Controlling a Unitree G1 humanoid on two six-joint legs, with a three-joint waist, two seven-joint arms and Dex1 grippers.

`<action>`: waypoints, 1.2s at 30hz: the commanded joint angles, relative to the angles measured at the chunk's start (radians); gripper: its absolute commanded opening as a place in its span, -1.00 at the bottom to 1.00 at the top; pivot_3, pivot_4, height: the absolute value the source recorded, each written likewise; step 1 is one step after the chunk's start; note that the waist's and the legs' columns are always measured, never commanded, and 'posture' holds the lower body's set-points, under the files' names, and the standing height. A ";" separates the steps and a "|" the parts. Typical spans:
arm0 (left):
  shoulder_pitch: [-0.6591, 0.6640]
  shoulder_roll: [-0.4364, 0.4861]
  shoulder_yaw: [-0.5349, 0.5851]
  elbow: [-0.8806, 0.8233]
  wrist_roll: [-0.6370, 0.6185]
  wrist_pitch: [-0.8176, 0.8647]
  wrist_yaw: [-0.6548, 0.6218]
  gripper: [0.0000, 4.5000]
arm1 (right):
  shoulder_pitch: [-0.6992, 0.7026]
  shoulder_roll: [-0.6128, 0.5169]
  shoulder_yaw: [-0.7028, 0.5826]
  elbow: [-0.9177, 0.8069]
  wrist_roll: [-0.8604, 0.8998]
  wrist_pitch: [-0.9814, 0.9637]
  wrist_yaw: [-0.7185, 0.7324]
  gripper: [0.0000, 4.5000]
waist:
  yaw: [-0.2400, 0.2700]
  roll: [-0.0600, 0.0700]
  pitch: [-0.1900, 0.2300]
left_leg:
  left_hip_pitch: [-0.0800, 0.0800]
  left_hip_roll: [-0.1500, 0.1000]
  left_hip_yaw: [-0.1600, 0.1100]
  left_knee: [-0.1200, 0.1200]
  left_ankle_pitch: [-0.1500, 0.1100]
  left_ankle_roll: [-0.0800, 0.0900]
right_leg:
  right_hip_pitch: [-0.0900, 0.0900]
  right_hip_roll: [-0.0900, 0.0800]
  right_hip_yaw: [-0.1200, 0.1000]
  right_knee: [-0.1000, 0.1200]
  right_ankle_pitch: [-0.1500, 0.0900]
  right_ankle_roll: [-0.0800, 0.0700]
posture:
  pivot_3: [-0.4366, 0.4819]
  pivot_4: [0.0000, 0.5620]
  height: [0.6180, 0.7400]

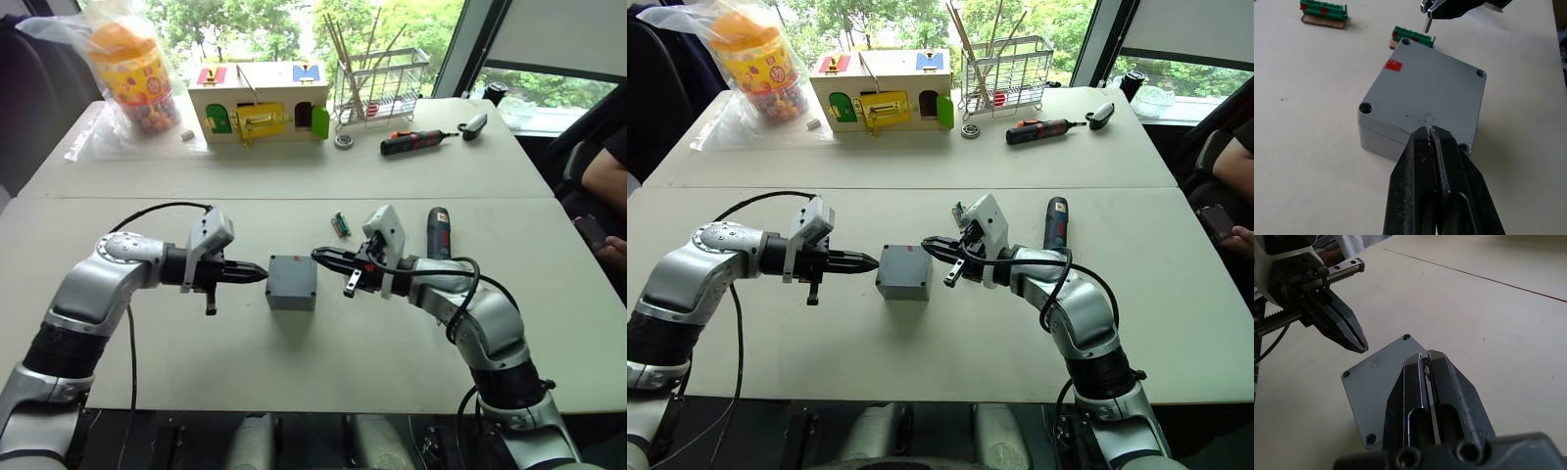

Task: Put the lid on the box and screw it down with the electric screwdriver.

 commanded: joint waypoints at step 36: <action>-0.067 -0.069 -0.003 0.043 0.015 -0.035 0.024 -1.00 | -0.024 -0.059 0.005 0.075 -0.038 -0.071 0.012 0.30 | 0.011 0.000 0.000 | 0.000 0.000 0.000 0.000 0.000 0.000 | 0.000 0.000 0.000 0.000 0.000 0.000 | -0.05 -0.47 1.00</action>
